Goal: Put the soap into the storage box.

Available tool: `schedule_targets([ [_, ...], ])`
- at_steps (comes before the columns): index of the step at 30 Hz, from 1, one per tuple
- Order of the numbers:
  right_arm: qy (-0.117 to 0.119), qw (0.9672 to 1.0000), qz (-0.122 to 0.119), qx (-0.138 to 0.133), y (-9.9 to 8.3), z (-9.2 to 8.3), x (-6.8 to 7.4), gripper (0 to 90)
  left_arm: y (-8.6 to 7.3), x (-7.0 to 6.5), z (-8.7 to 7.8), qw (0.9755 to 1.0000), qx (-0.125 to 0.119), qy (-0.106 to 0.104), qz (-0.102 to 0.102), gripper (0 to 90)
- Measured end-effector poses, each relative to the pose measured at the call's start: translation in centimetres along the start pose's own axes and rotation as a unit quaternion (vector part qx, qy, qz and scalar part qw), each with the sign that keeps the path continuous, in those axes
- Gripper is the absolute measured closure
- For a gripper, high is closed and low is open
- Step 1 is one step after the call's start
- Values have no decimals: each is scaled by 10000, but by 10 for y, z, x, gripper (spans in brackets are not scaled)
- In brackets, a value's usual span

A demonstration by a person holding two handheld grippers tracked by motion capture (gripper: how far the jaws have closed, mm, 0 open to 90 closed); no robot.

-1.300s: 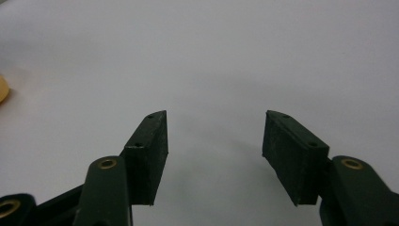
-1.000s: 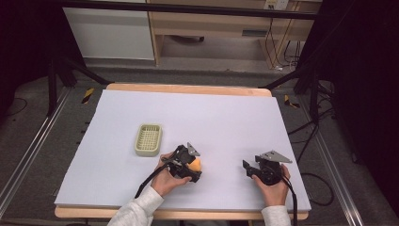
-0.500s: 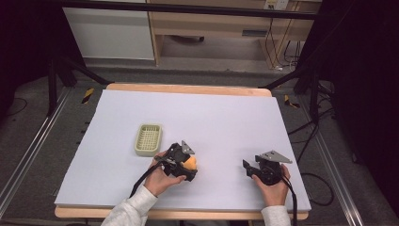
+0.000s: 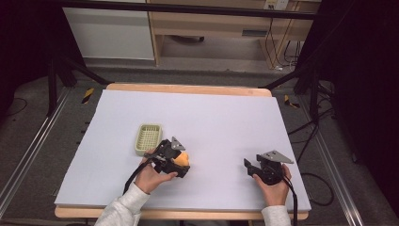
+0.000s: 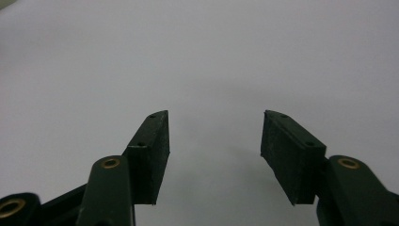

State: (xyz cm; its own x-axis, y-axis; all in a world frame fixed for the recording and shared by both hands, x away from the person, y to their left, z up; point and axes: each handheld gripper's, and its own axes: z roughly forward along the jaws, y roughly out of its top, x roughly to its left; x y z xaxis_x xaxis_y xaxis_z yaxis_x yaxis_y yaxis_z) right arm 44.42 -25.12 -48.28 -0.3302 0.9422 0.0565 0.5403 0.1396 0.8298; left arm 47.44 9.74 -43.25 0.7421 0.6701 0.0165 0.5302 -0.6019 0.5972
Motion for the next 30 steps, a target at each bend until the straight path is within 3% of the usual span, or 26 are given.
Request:
schedule_targets([
  [11, -78, 10000, -23, -29, 0, 1, 0, 415, -5, 24, -21, 9993, -174, 164, -298, 248],
  [16, -111, 9999, -32, -48, 0, 0, -1, 414, -4, 28, -26, 9986, -278, 177, -416, 248],
  [22, -73, 10000, 53, -27, 0, 0, -1, 416, -2, 36, -32, 9983, -293, 242, -436, 248],
  [30, -91, 10000, -14, -24, 0, 0, -1, 420, 4, 44, -40, 9975, -358, 389, -478, 248],
])
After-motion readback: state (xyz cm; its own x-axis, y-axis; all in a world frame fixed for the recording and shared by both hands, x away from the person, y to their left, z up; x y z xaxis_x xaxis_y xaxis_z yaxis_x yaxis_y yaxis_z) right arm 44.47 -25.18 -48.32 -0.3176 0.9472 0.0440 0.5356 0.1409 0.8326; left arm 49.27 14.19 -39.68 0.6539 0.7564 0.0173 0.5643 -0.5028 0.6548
